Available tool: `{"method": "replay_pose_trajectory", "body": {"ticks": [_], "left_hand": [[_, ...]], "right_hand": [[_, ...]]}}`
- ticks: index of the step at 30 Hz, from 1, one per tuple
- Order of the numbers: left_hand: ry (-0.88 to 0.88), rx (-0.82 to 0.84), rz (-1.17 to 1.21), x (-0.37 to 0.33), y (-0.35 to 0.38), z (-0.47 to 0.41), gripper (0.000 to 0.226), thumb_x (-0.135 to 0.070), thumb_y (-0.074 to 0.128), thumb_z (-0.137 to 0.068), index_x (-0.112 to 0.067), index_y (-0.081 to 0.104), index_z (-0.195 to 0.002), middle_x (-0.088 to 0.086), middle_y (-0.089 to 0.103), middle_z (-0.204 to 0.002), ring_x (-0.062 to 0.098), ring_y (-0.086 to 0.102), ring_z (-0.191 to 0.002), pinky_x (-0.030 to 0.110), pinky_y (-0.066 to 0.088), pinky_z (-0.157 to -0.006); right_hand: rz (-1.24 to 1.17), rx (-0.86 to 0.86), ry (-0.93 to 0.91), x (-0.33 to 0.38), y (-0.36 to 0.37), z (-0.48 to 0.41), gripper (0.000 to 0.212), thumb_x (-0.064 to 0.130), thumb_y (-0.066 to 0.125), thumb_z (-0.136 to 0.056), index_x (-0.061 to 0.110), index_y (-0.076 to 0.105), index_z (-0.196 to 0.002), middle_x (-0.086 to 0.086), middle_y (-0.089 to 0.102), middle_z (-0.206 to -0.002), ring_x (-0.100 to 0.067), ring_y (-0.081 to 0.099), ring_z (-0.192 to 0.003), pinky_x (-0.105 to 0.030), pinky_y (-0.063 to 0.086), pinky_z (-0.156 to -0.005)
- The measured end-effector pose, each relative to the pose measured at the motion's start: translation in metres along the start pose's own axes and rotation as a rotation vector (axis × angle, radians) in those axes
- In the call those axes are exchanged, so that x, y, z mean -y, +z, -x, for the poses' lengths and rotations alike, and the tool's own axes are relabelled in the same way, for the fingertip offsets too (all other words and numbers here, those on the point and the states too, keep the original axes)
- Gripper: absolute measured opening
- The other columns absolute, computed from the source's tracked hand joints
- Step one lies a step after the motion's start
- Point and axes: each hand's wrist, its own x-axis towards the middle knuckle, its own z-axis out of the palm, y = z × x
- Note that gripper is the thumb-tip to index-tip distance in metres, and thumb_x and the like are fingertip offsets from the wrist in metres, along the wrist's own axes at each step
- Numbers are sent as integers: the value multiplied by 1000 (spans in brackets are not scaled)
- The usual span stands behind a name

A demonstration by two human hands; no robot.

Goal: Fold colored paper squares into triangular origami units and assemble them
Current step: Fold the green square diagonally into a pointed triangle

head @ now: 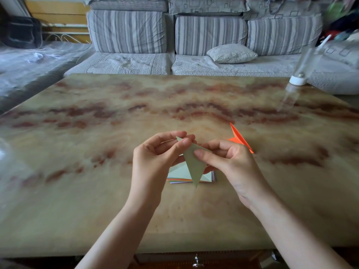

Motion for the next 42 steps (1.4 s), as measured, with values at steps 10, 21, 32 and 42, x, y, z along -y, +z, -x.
{"method": "replay_pose_trajectory", "body": {"ticks": [10,21,32,42], "left_hand": [[-15,-22,32,-1,2,2,14,-7,71,-73,-8,68,-86,8,76,-86,16,73,-81,23,57,-68],[-23,-63,43,0,6,4,23,-11,71,-76,-12,69,-99,7,76,-87,16,72,-86,23,57,-75],[-40,-25,-28,1,2,0,23,-15,72,-73,-12,71,-96,7,76,-87,15,71,-85,23,57,-74],[62,82,-443,6,-8,-7,6,-29,76,-67,-24,75,-70,2,73,-70,10,64,-67,28,55,-69]], "right_hand": [[-37,-18,14,1,2,1,10,11,72,-75,5,70,-81,-5,70,-72,-14,65,-67,-20,51,-58],[-208,-72,42,2,7,3,21,24,72,-62,10,72,-78,-8,70,-80,-13,66,-69,-18,50,-59],[-141,-100,12,2,3,2,16,21,73,-66,10,74,-77,-8,70,-77,-14,64,-68,-19,51,-65],[162,-74,-87,0,-3,3,1,11,75,-75,12,74,-75,-7,73,-75,-13,66,-70,-24,49,-67]]}}
